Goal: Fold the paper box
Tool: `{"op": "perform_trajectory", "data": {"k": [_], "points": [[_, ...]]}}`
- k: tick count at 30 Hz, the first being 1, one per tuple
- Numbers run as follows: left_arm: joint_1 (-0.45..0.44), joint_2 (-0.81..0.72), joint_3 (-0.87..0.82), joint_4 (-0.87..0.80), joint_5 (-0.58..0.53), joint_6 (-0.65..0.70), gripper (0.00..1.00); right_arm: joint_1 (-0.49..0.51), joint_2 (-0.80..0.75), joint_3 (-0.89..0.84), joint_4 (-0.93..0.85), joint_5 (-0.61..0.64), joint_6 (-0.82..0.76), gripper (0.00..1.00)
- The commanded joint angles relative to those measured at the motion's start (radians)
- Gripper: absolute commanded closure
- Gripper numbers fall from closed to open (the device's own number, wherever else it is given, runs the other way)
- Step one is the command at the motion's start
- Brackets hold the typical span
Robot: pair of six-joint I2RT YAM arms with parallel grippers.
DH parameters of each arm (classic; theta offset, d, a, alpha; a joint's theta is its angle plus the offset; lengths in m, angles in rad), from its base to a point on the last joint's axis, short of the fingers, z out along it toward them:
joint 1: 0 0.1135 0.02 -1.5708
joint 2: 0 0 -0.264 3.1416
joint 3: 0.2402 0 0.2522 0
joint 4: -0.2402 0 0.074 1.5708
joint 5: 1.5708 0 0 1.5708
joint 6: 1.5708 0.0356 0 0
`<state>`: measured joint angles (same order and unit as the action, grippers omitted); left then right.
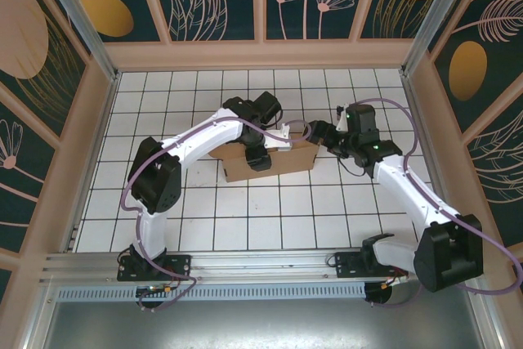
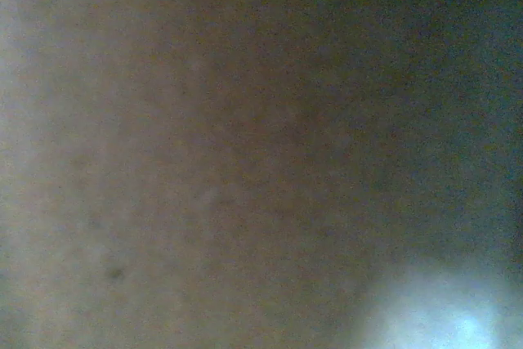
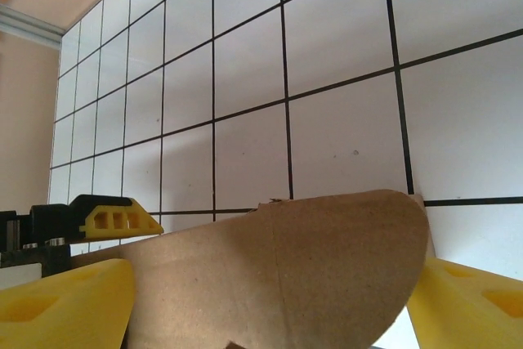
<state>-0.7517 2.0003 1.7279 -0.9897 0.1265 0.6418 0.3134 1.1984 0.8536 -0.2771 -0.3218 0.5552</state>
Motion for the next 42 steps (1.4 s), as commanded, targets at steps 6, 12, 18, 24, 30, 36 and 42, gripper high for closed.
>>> {"op": "perform_trajectory", "data": {"k": [6, 12, 18, 24, 30, 36, 42], "points": [[-0.001, -0.001, -0.013, 0.042, -0.007, 0.003, 0.27, 0.037, -0.009, -0.097, 0.077, 0.095, -0.007, 0.19], [-0.001, -0.103, -0.056, 0.172, -0.010, -0.039, 0.15, 0.070, -0.048, -0.169, 0.120, 0.161, 0.040, 0.24], [-0.001, -0.232, -0.114, 0.280, 0.037, -0.101, 0.01, 0.096, -0.077, -0.200, 0.144, 0.208, 0.090, 0.26], [-0.001, -0.393, -0.243, 0.415, 0.031, -0.168, 0.01, 0.134, -0.096, -0.205, 0.137, 0.276, 0.114, 0.26], [0.021, -0.491, -0.280, 0.612, -0.330, -0.545, 0.01, 0.151, -0.113, -0.209, 0.139, 0.306, 0.128, 0.27], [0.028, -0.572, -0.423, 0.738, -0.245, -0.982, 0.01, 0.184, -0.112, -0.215, 0.149, 0.333, 0.175, 0.26], [0.028, -0.759, -0.789, 1.072, -0.241, -1.367, 0.03, 0.228, -0.118, -0.216, 0.160, 0.377, 0.261, 0.26]]}}
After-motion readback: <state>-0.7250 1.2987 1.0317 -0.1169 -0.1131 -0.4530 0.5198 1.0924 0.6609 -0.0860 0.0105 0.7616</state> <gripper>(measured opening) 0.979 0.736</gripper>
